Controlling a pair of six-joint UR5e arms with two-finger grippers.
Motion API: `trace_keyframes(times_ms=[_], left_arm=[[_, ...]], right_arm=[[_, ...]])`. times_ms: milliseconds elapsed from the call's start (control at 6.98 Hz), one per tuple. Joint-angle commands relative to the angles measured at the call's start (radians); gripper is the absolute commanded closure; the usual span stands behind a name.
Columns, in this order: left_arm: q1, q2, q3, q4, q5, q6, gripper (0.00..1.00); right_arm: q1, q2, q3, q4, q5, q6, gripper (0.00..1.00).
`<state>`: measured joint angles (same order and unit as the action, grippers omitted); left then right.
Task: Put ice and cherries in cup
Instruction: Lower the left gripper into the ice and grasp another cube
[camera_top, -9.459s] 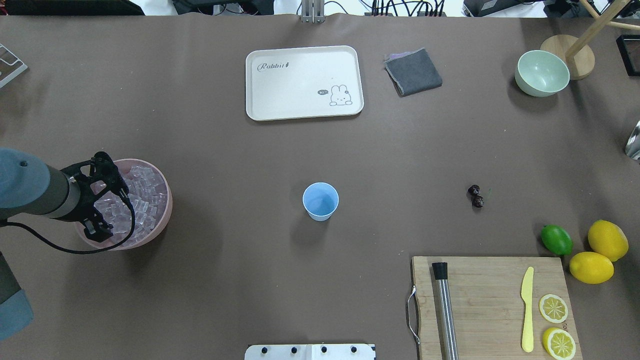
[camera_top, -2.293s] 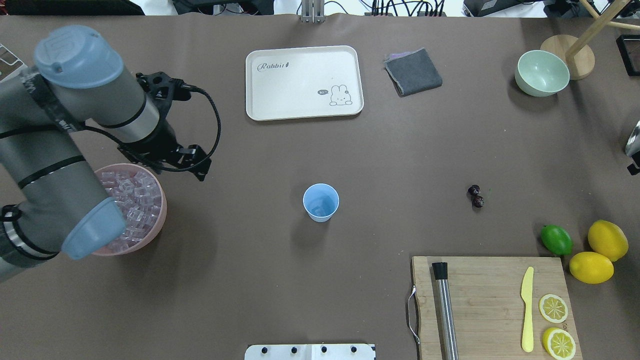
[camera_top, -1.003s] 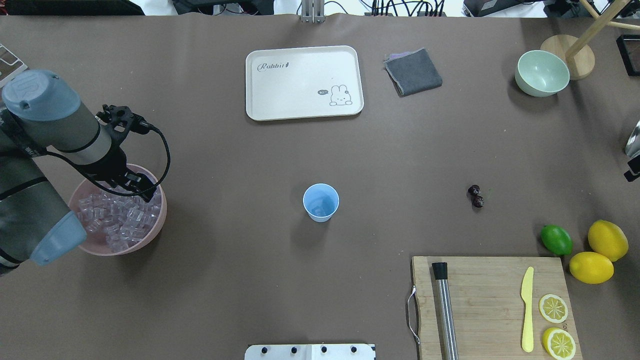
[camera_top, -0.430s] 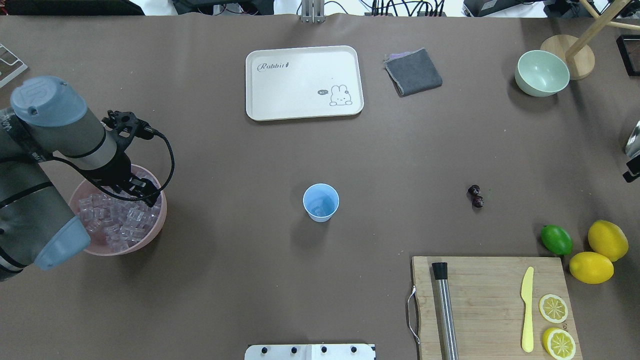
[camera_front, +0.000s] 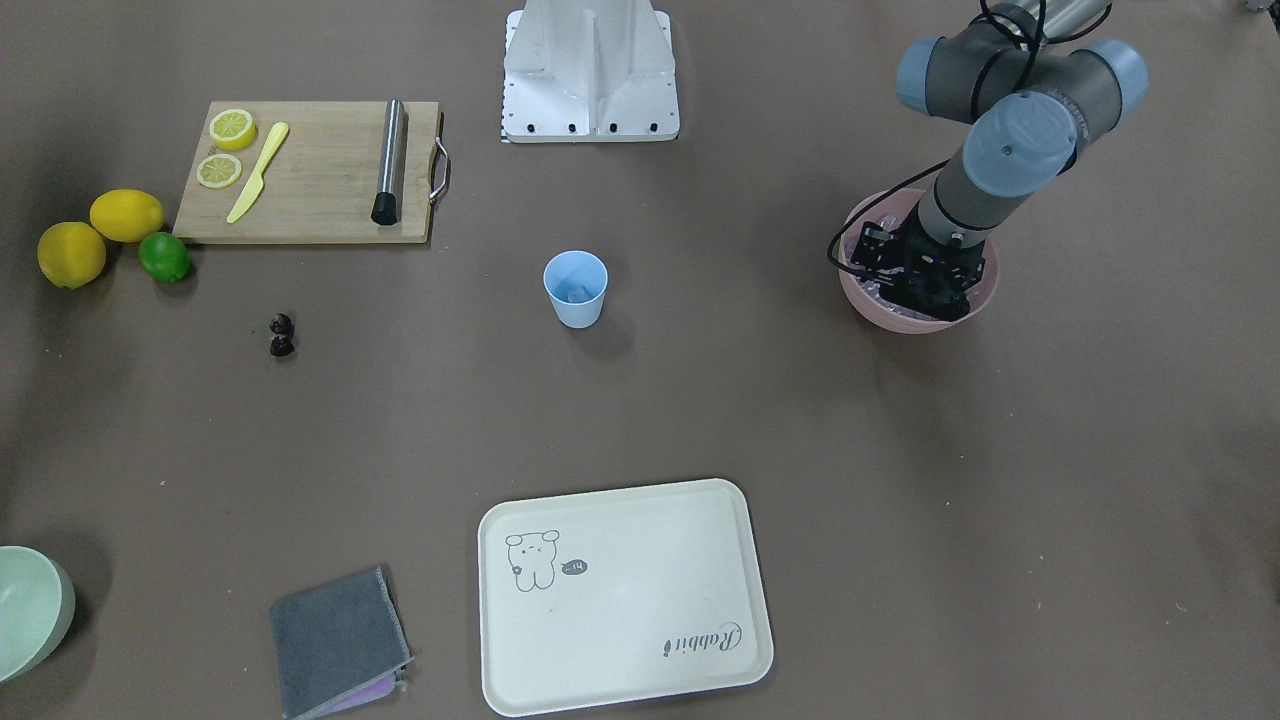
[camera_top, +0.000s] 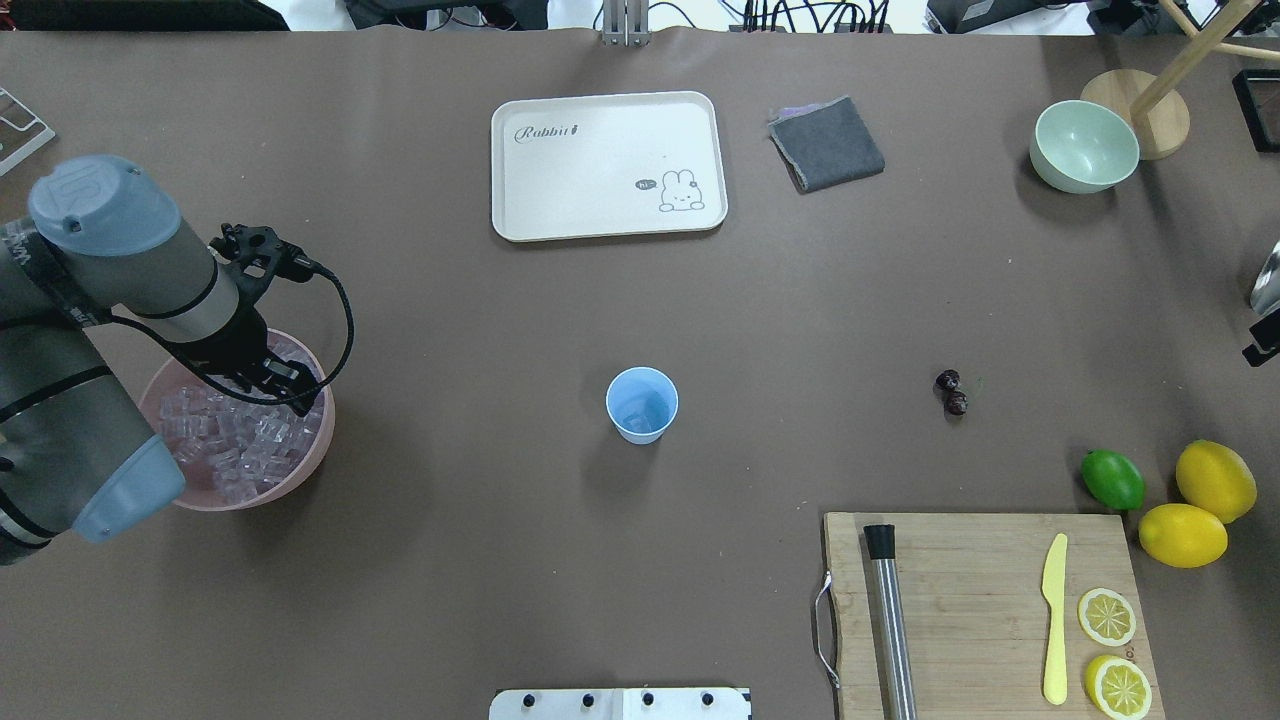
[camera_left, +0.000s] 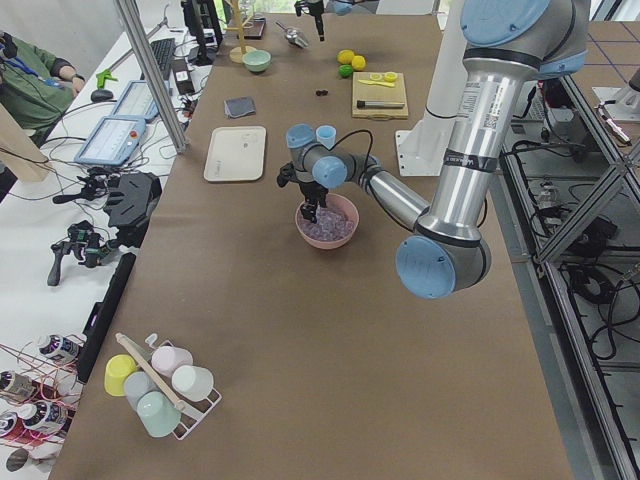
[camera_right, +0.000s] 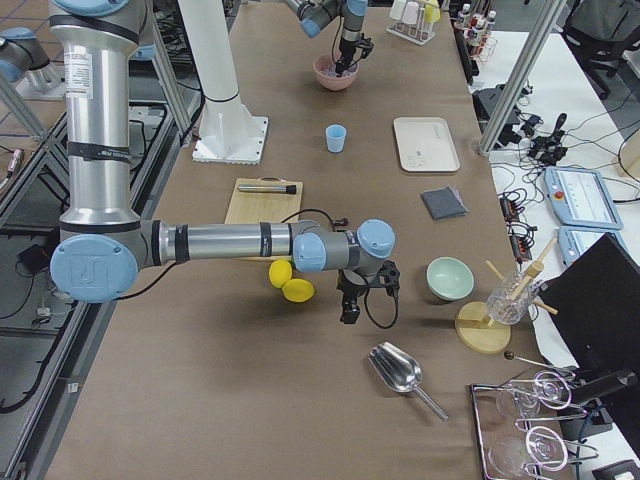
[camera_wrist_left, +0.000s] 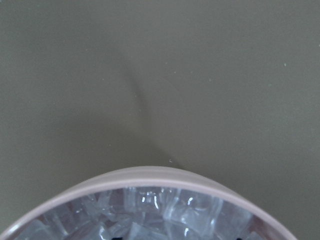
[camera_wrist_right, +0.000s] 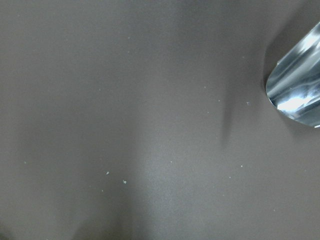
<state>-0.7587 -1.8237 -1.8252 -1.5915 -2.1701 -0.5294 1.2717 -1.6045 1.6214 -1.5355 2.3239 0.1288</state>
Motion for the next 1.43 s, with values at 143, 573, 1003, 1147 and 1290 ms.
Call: trace_keyframes(times_ms=[143, 573, 1003, 1147, 1290], left_arm=[[0.001, -0.005, -0.008, 0.001, -0.001, 0.002, 0.66], [0.001, 0.000, -0.029, 0.004, -0.001, 0.009, 0.90], [-0.046, 0.006, -0.055, 0.014, -0.086, 0.011, 0.96], [-0.072, 0.004, -0.066, 0.016, -0.111, 0.011, 0.97], [-0.100, 0.000, -0.068, 0.021, -0.150, 0.011, 0.98]], right_arm=[[-0.002, 0.000, 0.001, 0.000, 0.000, 0.000, 0.00], [-0.002, 0.002, 0.002, 0.000, 0.002, 0.000, 0.00], [-0.003, 0.003, 0.002, 0.000, 0.002, 0.000, 0.00], [-0.002, 0.003, 0.002, 0.000, 0.002, 0.000, 0.00], [-0.003, 0.005, 0.003, 0.000, 0.002, 0.002, 0.00]])
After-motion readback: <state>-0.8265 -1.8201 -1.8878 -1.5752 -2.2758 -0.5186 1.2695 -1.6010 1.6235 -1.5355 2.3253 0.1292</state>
